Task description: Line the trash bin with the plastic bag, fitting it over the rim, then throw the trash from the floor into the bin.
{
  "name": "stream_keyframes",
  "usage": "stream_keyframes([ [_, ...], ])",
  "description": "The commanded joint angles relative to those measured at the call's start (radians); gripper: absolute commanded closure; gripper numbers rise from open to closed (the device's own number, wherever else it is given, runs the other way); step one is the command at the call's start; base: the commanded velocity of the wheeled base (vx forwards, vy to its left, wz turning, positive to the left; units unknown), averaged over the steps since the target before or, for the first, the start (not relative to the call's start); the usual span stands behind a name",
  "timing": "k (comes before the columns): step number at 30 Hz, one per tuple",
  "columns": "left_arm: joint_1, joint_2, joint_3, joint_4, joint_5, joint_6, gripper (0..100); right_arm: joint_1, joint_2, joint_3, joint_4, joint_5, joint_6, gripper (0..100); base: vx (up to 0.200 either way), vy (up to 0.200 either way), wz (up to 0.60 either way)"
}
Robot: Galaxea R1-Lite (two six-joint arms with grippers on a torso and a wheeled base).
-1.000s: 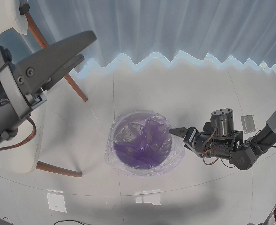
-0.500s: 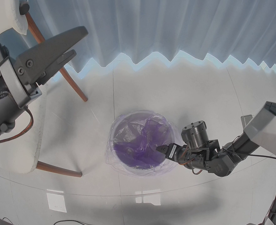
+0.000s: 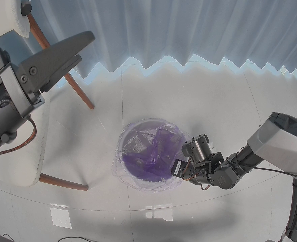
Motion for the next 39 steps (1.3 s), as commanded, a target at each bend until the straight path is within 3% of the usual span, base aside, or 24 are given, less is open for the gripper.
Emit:
stream_keyframes([
  [1,0.003,0.003,0.0,-0.001,-0.002,0.005,0,-0.001,-0.019,-0.009,0.038,-0.007,-0.027,100,0.0,0.0,0.0],
  [6,0.006,0.004,0.003,-0.001,-0.002,0.007,0,-0.06,-0.044,0.017,0.042,-0.042,-0.225,100,0.0,0.0,0.0],
  [7,0.006,0.004,0.002,-0.001,-0.002,0.007,0,-0.063,-0.044,0.019,0.041,-0.042,-0.231,100,0.0,0.0,0.0],
  [9,0.006,0.004,0.003,-0.001,-0.002,0.007,0,-0.097,-0.065,0.043,0.029,-0.044,-0.334,100,0.0,0.0,0.0],
  [13,0.008,0.004,0.003,-0.001,-0.002,0.007,0,-0.156,-0.073,0.058,-0.022,-0.027,-0.47,100,0.0,0.0,0.0],
  [14,0.006,0.004,0.005,-0.001,-0.002,0.007,0,-0.191,-0.071,0.06,-0.079,-0.001,-0.538,100,0.0,0.0,0.0],
  [16,0.006,0.004,0.008,-0.001,-0.002,0.007,0,-0.214,-0.061,0.065,-0.145,0.03,-0.584,100,0.0,0.0,0.0],
  [25,0.006,0.035,0.04,-0.001,-0.002,0.013,0,-0.228,0.061,0.124,-0.49,0.11,-0.684,100,0.0,0.0,0.0],
  [30,0.006,0.049,0.051,-0.001,-0.004,0.039,0,-0.246,0.087,0.126,-0.517,0.173,-0.731,100,0.0,0.0,0.0],
  [35,0.006,0.052,0.054,-0.001,-0.004,0.04,0,-0.257,0.096,0.12,-0.522,0.183,-0.731,100,0.0,0.0,0.0],
  [36,0.005,0.055,0.054,-0.001,-0.004,0.04,0,-0.269,0.091,0.109,-0.537,0.196,-0.719,0,0.0,0.0,0.0],
  [39,0.005,0.061,0.054,-0.001,-0.004,0.04,0,-0.269,0.071,0.124,-0.606,0.237,-0.661,0,0.0,0.0,0.0],
])
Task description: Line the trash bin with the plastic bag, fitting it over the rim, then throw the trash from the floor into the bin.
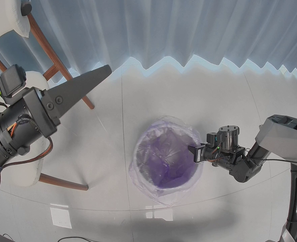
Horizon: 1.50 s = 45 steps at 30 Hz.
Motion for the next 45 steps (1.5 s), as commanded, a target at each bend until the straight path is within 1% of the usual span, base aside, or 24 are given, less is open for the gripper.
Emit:
stream_keyframes([
  [1,-0.001,0.015,0.003,0.001,0.0,-0.001,0,-0.009,-0.022,0.019,-0.084,0.044,0.075,0,0.0,0.0,0.0],
  [4,-0.004,0.015,0.004,-0.001,0.0,-0.001,0,-0.009,-0.065,0.051,-0.128,0.058,0.115,0,0.0,0.0,0.0],
  [10,-0.005,0.015,0.007,0.001,0.0,-0.001,0,-0.006,-0.149,0.088,-0.145,0.082,0.155,0,0.0,0.0,0.0],
  [12,0.002,0.029,0.009,0.004,0.0,-0.001,0,-0.009,-0.191,0.108,-0.164,0.082,0.178,0,0.0,0.0,0.0],
  [16,0.042,0.084,0.035,0.065,0.008,0.001,0,-0.036,-0.281,0.186,-0.205,0.082,0.239,0,0.0,0.0,0.0],
  [17,0.045,0.085,0.035,0.068,0.008,0.001,0,-0.038,-0.284,0.191,-0.207,0.082,0.242,0,0.0,0.0,0.0],
  [18,0.059,0.107,0.04,0.097,0.005,0.002,0,-0.046,-0.335,0.243,-0.237,0.082,0.288,0,0.0,0.0,0.0],
  [19,0.062,0.111,0.041,0.105,0.005,0.002,0,-0.049,-0.347,0.258,-0.247,0.081,0.301,0,0.0,0.0,0.0],
  [20,0.081,0.136,0.043,0.123,0.0,-0.001,0,-0.058,-0.402,0.324,-0.285,0.081,0.368,0,0.0,0.0,0.0],
  [23,0.125,0.197,0.037,0.14,-0.001,-0.001,0,-0.079,-0.516,0.458,-0.349,0.085,0.509,0,0.0,0.0,0.0],
  [25,0.156,0.256,0.032,0.136,0.0,-0.001,0,-0.089,-0.58,0.542,-0.365,0.093,0.577,0,0.0,0.0,0.0],
  [28,0.211,0.36,0.017,0.122,-0.003,0.002,0,-0.119,-0.64,0.662,-0.368,0.098,0.624,0,0.0,0.0,0.0],
  [29,0.211,0.36,0.017,0.122,-0.003,0.002,0,-0.119,-0.64,0.662,-0.368,0.098,0.624,0,0.0,0.0,0.0],
  [30,0.22,0.423,0.012,0.122,-0.001,0.006,0,-0.153,-0.652,0.72,-0.369,0.102,0.646,0,0.0,0.0,0.0],
  [31,0.22,0.429,0.012,0.122,-0.001,0.006,0,-0.156,-0.652,0.725,-0.371,0.102,0.647,0,0.0,0.0,0.0],
  [32,0.222,0.477,0.017,0.12,0.0,0.013,0,-0.19,-0.652,0.772,-0.383,0.113,0.661,0,0.0,0.0,0.0],
  [35,0.225,0.543,0.023,0.113,0.008,0.065,0,-0.236,-0.639,0.849,-0.444,0.121,0.695,0,0.0,0.0,0.0],
  [37,0.234,0.578,0.027,0.093,0.012,0.09,0,-0.242,-0.631,0.892,-0.498,0.121,0.725,0,0.0,0.0,0.0],
  [38,0.246,0.61,0.044,0.057,0.017,0.102,0,-0.242,-0.617,0.93,-0.553,0.122,0.762,0,0.0,0.0,0.0],
  [39,0.252,0.638,0.055,0.027,0.019,0.107,0,-0.24,-0.608,0.93,-0.57,0.119,0.787,0,0.0,0.0,0.0],
  [40,0.257,0.671,0.067,-0.01,0.017,0.118,0,-0.242,-0.6,0.93,-0.578,0.119,0.793,0,0.0,0.0,0.0],
  [43,0.262,0.793,0.103,-0.168,0.006,0.177,0,-0.265,-0.6,0.93,-0.61,0.119,0.802,0,0.0,0.0,0.0],
  [44,0.263,0.819,0.109,-0.208,0.006,0.184,0,-0.27,-0.6,0.93,-0.613,0.119,0.804,0,0.0,0.0,0.0],
  [45,0.263,0.882,0.115,-0.3,0.012,0.19,0,-0.277,-0.599,0.93,-0.613,0.119,0.816,0,0.0,0.0,0.0],
])
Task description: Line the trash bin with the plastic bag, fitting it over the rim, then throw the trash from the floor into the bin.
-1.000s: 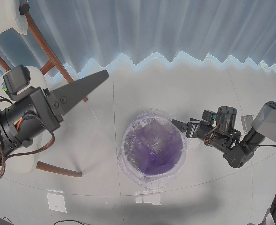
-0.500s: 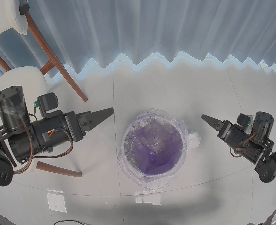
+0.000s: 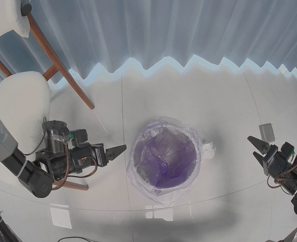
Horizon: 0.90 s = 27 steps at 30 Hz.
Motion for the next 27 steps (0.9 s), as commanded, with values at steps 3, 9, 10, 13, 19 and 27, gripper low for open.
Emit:
stream_keyframes([
  [3,0.018,0.409,0.047,-0.41,0.006,0.052,0,-0.049,0.018,0.032,-0.047,0.002,0.094,0,0.0,0.0,0.0],
  [9,0.012,0.533,0.021,-0.537,-0.004,0.051,100,-0.051,0.014,0.032,-0.047,0.002,0.112,0,0.0,0.0,0.0],
  [10,0.012,0.533,0.023,-0.537,-0.009,0.051,100,-0.051,0.015,0.032,-0.047,0.002,0.112,0,0.0,0.0,0.0],
  [13,0.015,0.53,0.027,-0.537,-0.029,0.051,100,-0.052,0.022,0.032,-0.047,0.002,0.112,0,0.0,0.0,0.0],
  [19,0.003,0.539,0.021,-0.537,-0.037,0.051,100,-0.052,0.022,0.032,-0.047,0.002,0.114,0,0.0,0.0,0.0],
  [27,-0.002,0.533,-0.019,-0.534,-0.001,0.049,100,-0.052,0.037,0.032,-0.047,0.002,0.114,0,0.0,0.0,0.0],
])
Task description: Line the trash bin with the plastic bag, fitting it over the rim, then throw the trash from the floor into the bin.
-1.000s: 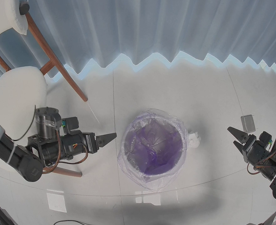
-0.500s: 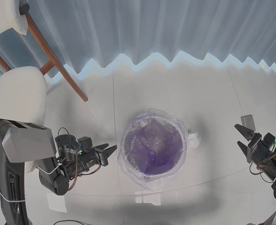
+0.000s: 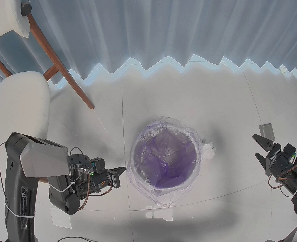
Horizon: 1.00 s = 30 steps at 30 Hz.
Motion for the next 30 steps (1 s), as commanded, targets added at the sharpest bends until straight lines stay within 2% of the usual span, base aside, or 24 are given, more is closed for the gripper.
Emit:
stream_keyframes([
  [1,0.002,-0.002,-0.038,0.005,0.038,0.001,100,0.0,0.018,0.018,-0.013,0.0,0.0,0,0.0,0.0,0.0],
  [3,0.007,-0.004,-0.038,0.014,0.042,0.005,100,0.0,0.024,0.018,-0.013,0.0,0.0,0,0.0,0.0,0.0],
  [4,0.007,-0.004,-0.038,0.014,0.042,0.005,0,0.0,0.024,0.018,-0.013,0.0,0.0,0,0.0,0.0,0.0],
  [17,-0.016,0.05,-0.09,0.013,0.075,0.005,0,-0.003,0.058,0.018,-0.015,-0.001,-0.003,0,0.0,0.0,0.0],
  [19,-0.022,0.058,-0.104,0.014,0.087,0.005,0,-0.003,0.057,0.018,-0.015,-0.001,-0.002,0,0.0,0.0,0.0],
  [22,-0.038,0.079,-0.135,0.021,0.147,0.001,0,-0.003,0.057,0.018,-0.015,-0.001,-0.003,0,0.0,0.0,0.0],
  [27,-0.044,0.088,-0.141,0.025,0.151,-0.005,0,-0.003,0.055,0.018,-0.015,-0.003,-0.003,0,0.0,0.0,0.0],
  [28,-0.045,0.091,-0.15,0.028,0.151,-0.01,100,-0.003,0.058,0.018,-0.015,-0.003,-0.003,0,0.0,0.0,0.0],
  [30,-0.045,0.098,-0.164,0.031,0.153,-0.018,100,-0.003,0.061,0.018,-0.015,-0.003,-0.003,0,0.0,0.0,0.0],
])
